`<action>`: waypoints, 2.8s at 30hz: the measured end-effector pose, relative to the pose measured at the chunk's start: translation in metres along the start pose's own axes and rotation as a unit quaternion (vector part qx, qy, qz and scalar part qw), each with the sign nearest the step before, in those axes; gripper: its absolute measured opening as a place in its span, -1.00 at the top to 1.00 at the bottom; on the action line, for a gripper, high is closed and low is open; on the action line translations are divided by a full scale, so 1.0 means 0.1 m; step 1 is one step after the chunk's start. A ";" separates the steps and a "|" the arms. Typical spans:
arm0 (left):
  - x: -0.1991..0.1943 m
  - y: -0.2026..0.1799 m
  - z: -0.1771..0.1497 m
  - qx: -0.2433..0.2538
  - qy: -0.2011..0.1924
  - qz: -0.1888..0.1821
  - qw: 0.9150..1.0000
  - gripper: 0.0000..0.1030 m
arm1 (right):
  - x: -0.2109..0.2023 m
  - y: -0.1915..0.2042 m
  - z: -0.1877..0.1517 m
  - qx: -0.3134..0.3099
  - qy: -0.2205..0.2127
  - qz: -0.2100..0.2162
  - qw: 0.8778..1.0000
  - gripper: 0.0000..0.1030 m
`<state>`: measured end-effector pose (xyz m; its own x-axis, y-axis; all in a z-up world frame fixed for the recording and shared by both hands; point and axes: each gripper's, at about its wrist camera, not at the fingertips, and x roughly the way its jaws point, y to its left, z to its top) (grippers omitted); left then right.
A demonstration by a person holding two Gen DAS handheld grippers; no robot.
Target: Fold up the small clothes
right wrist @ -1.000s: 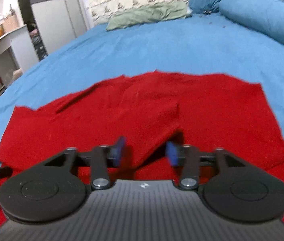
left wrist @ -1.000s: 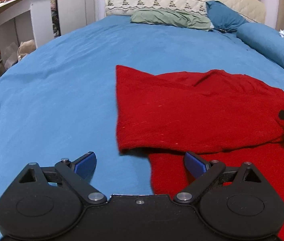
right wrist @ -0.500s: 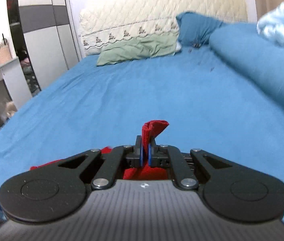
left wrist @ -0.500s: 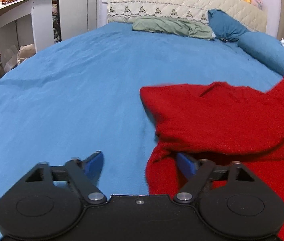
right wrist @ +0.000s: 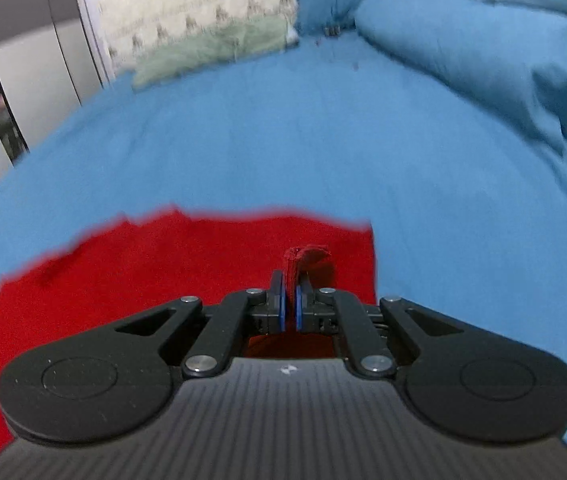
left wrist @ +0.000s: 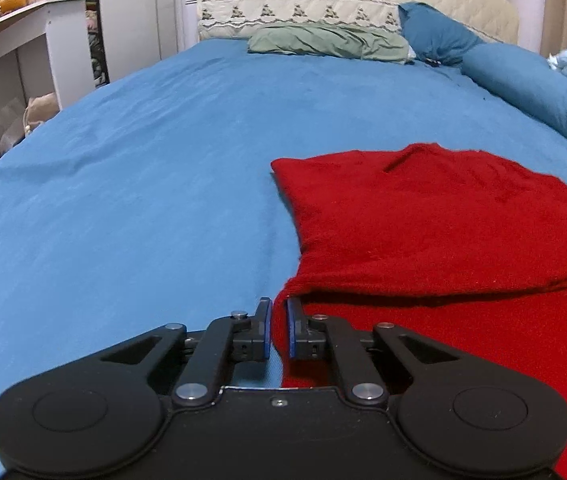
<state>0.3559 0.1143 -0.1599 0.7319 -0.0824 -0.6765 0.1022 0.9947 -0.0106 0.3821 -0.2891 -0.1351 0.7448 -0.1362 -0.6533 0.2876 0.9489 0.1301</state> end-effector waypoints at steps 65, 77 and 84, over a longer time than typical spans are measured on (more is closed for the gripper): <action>-2.69 -0.64 -0.73 -0.020 0.005 -0.012 1.000 -0.89 | -3.53 -0.55 -1.35 -0.084 -0.007 0.092 0.992 -1.00; -2.31 -0.46 -1.68 -0.080 0.055 -0.012 0.995 -0.43 | -3.20 -0.80 -2.52 -0.025 0.067 0.043 0.996 -0.89; -2.16 -0.43 -1.80 -0.066 0.051 -0.005 0.996 -0.14 | -3.00 -0.76 -2.76 -0.013 0.087 0.010 0.996 -0.61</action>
<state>0.0715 0.1006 -0.1459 0.6578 -0.0930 -0.7475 0.0147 0.9937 -0.1108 -0.0291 -0.2417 -0.1549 0.6343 -0.0676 -0.7701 0.2559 0.9584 0.1267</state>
